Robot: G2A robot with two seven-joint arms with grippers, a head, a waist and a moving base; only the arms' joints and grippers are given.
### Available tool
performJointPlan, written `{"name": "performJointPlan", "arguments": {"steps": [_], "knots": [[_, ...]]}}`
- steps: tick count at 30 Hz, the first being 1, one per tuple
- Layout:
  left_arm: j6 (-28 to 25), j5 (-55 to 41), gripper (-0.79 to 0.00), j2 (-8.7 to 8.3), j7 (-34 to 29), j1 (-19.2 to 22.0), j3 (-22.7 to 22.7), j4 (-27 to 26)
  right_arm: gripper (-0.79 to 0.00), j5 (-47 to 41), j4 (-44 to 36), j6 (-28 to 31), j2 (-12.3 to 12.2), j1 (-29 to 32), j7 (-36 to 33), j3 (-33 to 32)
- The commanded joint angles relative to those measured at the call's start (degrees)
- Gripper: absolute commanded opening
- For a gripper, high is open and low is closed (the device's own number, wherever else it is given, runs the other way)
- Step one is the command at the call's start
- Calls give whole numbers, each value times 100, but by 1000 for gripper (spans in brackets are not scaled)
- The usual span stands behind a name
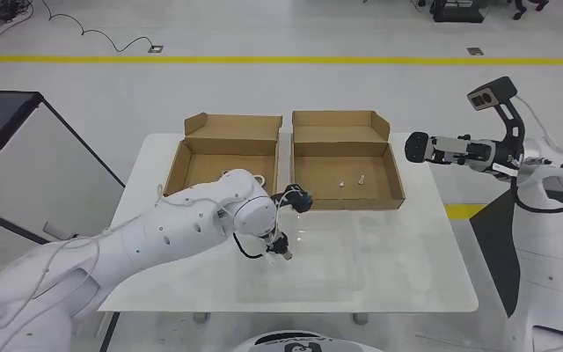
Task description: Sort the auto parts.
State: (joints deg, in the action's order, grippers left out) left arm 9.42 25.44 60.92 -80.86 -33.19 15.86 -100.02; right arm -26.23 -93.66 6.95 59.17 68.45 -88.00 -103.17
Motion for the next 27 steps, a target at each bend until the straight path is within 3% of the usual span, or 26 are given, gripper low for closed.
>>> {"name": "performJointPlan", "arguments": {"steps": [1,13,24,27], "knots": [[6,62,-517,28,25,-44,-25,66,0,0,0,0,0,0,0,0],[53,565,-702,154,24,-271,-123,308,0,0,0,0,0,0,0,0],[102,922,-686,268,96,-437,-101,388,0,0,0,0,0,0,0,0],[121,994,-637,299,53,-469,-88,398,0,0,0,0,0,0,0,0]]}}
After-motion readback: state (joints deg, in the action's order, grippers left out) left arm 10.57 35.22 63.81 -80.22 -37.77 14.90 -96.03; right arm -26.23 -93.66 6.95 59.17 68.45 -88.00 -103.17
